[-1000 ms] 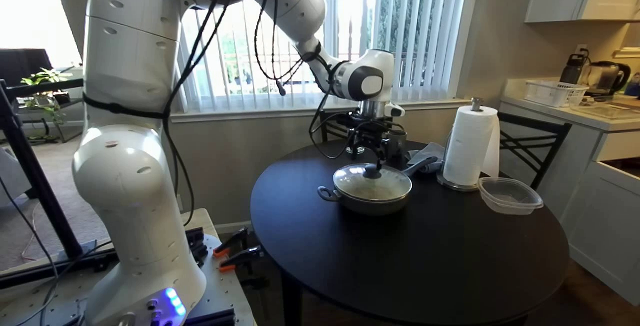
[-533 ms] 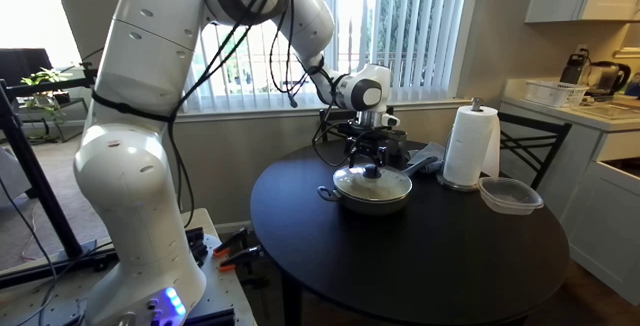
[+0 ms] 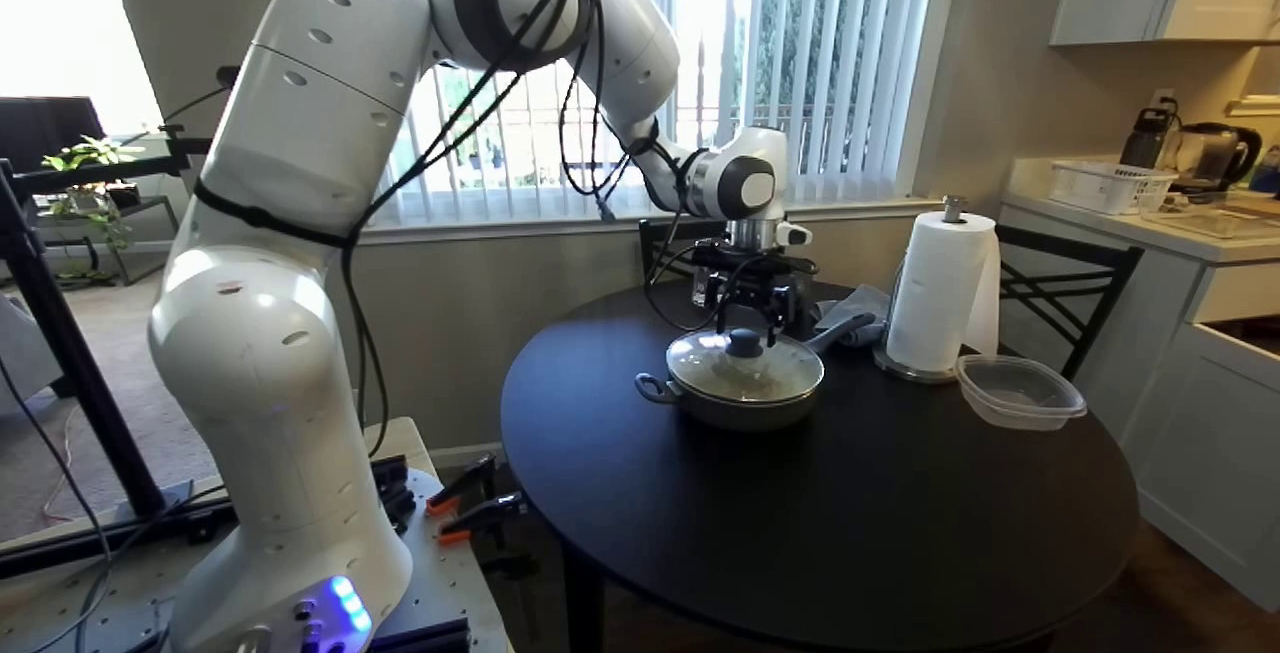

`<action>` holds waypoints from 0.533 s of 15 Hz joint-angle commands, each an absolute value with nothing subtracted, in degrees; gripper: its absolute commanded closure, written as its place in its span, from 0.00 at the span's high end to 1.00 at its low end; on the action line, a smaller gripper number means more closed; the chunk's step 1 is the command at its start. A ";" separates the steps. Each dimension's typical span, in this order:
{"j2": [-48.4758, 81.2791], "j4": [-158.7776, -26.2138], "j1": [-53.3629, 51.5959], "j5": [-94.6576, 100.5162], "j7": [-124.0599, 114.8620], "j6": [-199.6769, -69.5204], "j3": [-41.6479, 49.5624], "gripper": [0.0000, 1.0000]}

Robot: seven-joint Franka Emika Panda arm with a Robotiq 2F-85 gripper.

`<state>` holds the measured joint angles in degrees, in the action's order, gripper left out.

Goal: Take the lid off of the pot

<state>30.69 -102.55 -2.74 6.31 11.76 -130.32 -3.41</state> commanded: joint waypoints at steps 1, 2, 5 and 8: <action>32.19 -99.45 -2.01 5.56 13.48 -127.89 -4.05 1.00; 32.37 -98.88 -1.83 5.29 13.48 -126.96 -4.08 1.00; 32.96 -97.53 -1.76 5.41 13.00 -125.05 -3.84 1.00; 33.38 -96.46 -1.40 4.80 13.45 -123.58 -4.16 1.00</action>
